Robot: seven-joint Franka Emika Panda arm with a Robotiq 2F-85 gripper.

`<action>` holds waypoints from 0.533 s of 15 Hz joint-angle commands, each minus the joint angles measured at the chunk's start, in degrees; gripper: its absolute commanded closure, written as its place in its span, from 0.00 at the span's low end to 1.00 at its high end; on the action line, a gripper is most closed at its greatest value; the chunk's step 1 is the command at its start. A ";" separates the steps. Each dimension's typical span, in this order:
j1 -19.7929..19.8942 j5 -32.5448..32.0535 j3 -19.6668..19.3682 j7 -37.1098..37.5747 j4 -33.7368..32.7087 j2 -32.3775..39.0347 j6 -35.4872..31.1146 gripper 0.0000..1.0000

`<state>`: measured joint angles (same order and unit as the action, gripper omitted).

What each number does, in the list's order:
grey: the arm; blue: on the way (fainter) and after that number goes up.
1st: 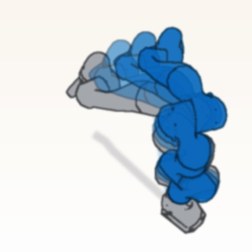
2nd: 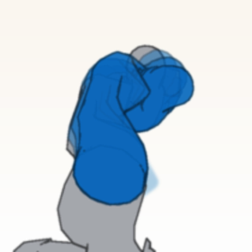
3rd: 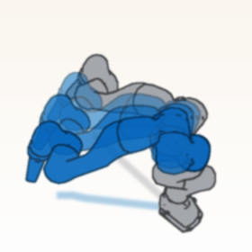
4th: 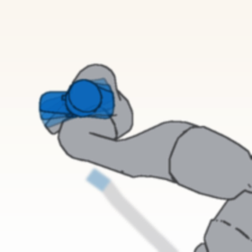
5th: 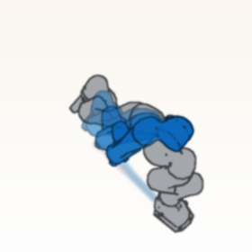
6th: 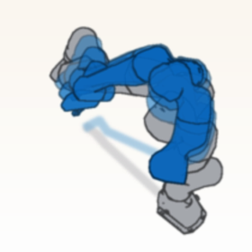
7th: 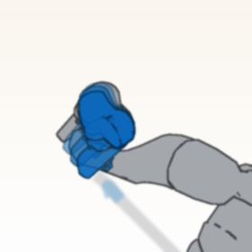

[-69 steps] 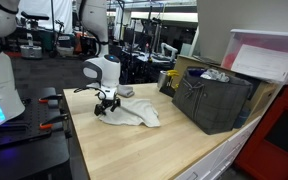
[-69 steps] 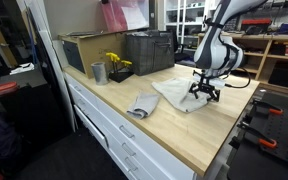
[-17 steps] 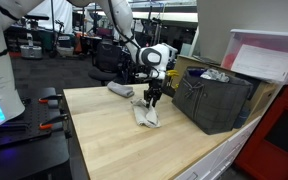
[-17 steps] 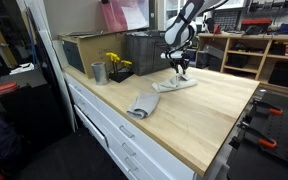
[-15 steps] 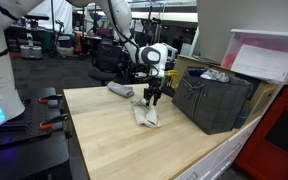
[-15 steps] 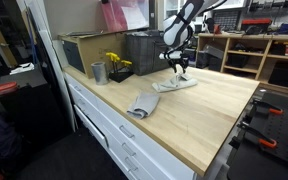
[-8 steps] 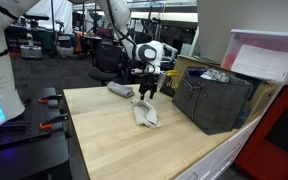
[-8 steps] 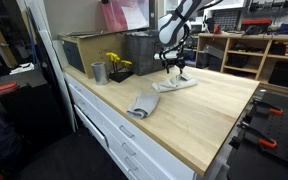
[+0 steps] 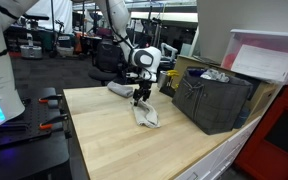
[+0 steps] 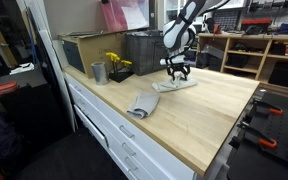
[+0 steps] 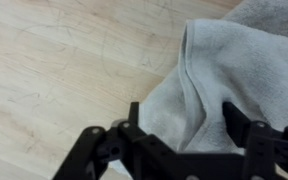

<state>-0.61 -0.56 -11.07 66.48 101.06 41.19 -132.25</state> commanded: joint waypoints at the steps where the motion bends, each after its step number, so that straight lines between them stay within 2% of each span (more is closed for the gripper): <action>1: 2.16 3.34 2.22 -4.87 2.24 -1.30 -3.73 0.49; 7: 4.22 10.74 5.89 -13.20 2.25 -1.83 -7.16 0.95; 8: 4.94 12.56 7.03 -15.45 2.08 -1.91 -7.52 0.99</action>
<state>2.25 7.87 -6.79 56.52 101.80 41.17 -138.28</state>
